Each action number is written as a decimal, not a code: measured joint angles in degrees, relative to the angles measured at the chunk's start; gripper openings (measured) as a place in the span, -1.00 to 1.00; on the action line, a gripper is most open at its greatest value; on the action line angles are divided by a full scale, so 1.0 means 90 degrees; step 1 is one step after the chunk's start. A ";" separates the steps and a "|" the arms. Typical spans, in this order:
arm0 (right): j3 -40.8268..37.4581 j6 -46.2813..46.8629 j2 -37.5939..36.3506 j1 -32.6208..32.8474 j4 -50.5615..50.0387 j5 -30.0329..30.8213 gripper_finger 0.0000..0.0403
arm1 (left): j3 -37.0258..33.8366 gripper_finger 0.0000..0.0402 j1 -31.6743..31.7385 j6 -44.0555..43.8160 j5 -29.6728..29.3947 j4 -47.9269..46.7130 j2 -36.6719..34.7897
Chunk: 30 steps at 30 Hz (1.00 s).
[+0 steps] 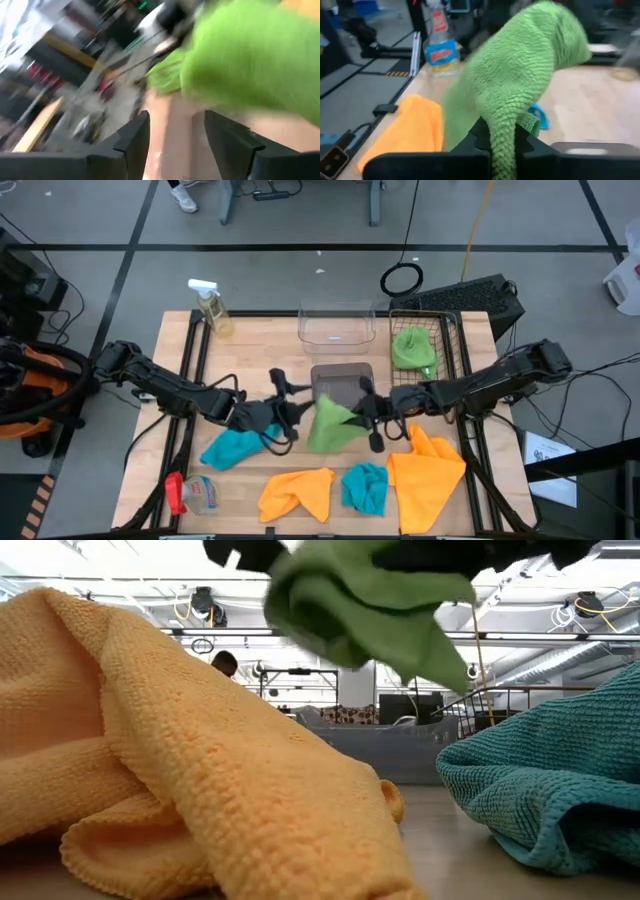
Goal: Sort microfiber towel by color & place in baskets
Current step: Put the green microfiber towel into the wire basket
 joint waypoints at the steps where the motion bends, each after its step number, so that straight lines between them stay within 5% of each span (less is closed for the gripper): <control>1: 0.0041 0.0004 -0.0189 0.0004 -0.0234 0.0155 -0.99 | 0.0000 -0.01 -0.0003 -0.0233 -0.0155 -0.0234 -0.0001; 13: 0.1581 0.0247 -0.1760 -0.0118 -0.5102 0.2064 -0.99 | 0.0000 0.00 0.0523 -0.2871 -0.0802 -0.2431 -0.0144; 21: 0.2744 0.0480 -0.2045 -0.1010 -0.7670 0.2102 -0.99 | -0.0216 0.00 0.0914 -0.2990 -0.0237 -0.2364 -0.0146; 30: 0.3025 0.0459 -0.2197 -0.2585 -0.9184 0.2587 -0.99 | -0.0430 0.00 0.1193 -0.2983 0.0473 -0.2001 -0.0146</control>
